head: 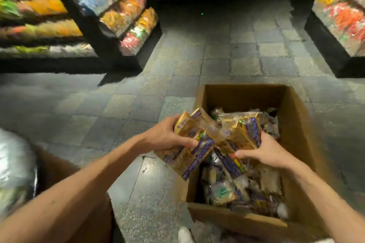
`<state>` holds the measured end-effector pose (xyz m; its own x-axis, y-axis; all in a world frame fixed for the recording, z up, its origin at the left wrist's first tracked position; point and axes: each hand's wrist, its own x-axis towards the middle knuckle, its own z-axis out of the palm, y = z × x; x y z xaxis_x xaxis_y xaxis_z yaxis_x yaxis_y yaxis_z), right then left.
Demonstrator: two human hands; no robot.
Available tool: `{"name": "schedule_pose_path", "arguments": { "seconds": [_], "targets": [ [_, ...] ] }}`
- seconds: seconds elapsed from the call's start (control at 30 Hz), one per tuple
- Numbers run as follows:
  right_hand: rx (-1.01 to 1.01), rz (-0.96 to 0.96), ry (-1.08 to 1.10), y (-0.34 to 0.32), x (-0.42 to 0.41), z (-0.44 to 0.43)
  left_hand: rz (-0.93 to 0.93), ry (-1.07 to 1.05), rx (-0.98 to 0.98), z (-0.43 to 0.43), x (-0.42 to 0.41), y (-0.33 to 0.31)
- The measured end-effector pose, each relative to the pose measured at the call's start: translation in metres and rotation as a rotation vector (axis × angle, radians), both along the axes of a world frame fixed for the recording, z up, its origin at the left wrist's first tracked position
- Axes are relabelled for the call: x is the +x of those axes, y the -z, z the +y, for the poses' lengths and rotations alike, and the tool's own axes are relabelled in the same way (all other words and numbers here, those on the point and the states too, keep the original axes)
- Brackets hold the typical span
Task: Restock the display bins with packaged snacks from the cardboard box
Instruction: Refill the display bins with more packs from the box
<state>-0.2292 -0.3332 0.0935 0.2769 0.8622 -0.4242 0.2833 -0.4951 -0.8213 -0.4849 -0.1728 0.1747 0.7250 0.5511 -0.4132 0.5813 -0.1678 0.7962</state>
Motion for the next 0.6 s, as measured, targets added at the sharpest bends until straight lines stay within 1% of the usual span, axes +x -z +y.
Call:
{"name": "schedule_pose_path", "arguments": {
  "seconds": [0.1, 0.23, 0.3, 0.43, 0.6],
  "targets": [
    [0.142, 0.021, -0.189, -0.046, -0.051, 0.031, -0.079, -0.214, 0.058, -0.024, -0.077, -0.046],
    [0.266, 0.169, -0.468, -0.101, -0.149, 0.065, -0.137, -0.497, 0.129, -0.071, -0.188, -0.086],
    [0.292, 0.211, -0.624, -0.12, -0.204, 0.077, -0.16, -0.643, 0.142, -0.102, -0.246, -0.097],
    [0.252, 0.32, -0.91, -0.138, -0.326, 0.082, -0.221, -0.989, 0.232, -0.181, -0.349, -0.105],
    [0.065, 0.535, -1.108, -0.123, -0.496, 0.045, -0.28, -1.418, 0.229, -0.29, -0.466, -0.085]
  ]
}}
